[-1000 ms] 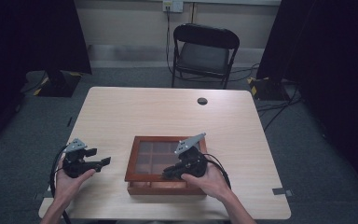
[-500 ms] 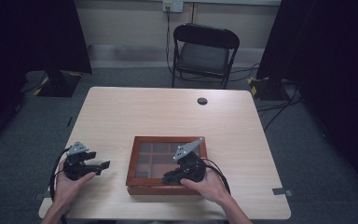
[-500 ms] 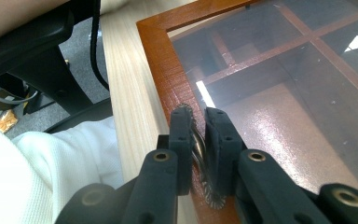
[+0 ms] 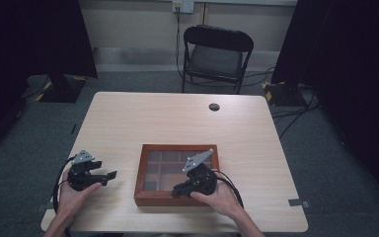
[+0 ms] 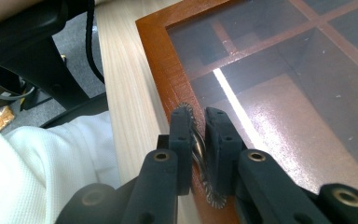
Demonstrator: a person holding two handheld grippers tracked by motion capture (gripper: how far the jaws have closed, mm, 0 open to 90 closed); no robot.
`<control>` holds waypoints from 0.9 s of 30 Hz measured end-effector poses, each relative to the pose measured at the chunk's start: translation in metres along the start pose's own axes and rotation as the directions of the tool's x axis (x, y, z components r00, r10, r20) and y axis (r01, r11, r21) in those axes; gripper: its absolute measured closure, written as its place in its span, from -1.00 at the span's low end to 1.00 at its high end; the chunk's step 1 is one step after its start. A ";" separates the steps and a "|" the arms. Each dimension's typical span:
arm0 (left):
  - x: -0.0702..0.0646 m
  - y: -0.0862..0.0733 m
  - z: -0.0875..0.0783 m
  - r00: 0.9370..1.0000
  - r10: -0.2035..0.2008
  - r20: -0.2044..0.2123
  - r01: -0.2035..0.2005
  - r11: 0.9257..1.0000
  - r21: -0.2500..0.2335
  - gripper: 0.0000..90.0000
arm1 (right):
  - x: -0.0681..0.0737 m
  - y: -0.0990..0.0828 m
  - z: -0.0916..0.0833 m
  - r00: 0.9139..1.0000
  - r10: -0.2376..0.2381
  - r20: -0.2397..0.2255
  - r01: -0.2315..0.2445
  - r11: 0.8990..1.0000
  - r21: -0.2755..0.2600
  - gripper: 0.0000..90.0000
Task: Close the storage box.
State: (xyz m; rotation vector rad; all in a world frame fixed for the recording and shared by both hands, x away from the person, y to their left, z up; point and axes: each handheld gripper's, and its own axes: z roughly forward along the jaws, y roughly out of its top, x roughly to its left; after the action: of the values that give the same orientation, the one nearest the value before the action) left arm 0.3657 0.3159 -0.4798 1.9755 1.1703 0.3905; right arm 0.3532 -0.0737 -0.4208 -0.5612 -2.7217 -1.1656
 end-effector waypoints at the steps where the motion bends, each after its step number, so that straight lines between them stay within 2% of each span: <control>1: 0.000 0.000 0.000 1.000 0.005 -0.001 -0.005 1.000 0.003 -0.55 | 0.000 0.000 0.000 1.000 0.001 0.006 -0.001 1.000 0.006 0.83; 10: 0.001 -0.001 0.002 1.000 0.003 0.000 -0.003 1.000 0.013 -0.55 | -0.001 -0.005 0.006 1.000 0.012 0.004 -0.012 1.000 0.024 0.83; 14: 0.001 -0.001 0.002 1.000 0.001 0.016 -0.001 1.000 0.013 -0.56 | -0.003 -0.006 0.007 1.000 0.014 -0.003 -0.014 1.000 0.009 0.83; 17: 0.001 -0.001 0.004 1.000 0.009 0.009 -0.009 0.999 0.030 -0.58 | -0.004 -0.007 0.007 1.000 0.023 -0.010 -0.023 1.000 0.005 0.83; 24: 0.002 -0.002 0.007 1.000 0.011 0.005 -0.012 0.999 0.045 -0.57 | -0.002 -0.008 0.007 1.000 0.022 0.004 -0.022 1.000 0.000 0.80; 25: 0.001 -0.002 0.007 1.000 0.008 0.002 -0.008 0.999 0.049 -0.57 | -0.002 -0.008 0.007 1.000 0.020 0.006 -0.020 1.000 0.001 0.76; 27: 0.001 -0.002 0.008 1.000 0.011 -0.002 -0.011 0.999 0.052 -0.57 | -0.003 -0.008 0.006 1.000 0.030 0.000 -0.030 1.000 -0.010 0.53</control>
State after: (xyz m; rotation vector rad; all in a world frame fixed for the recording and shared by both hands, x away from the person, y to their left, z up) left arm 0.3698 0.3141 -0.4863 2.0277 1.1817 0.3713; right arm 0.3532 -0.0750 -0.4312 -0.6013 -2.6997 -1.1723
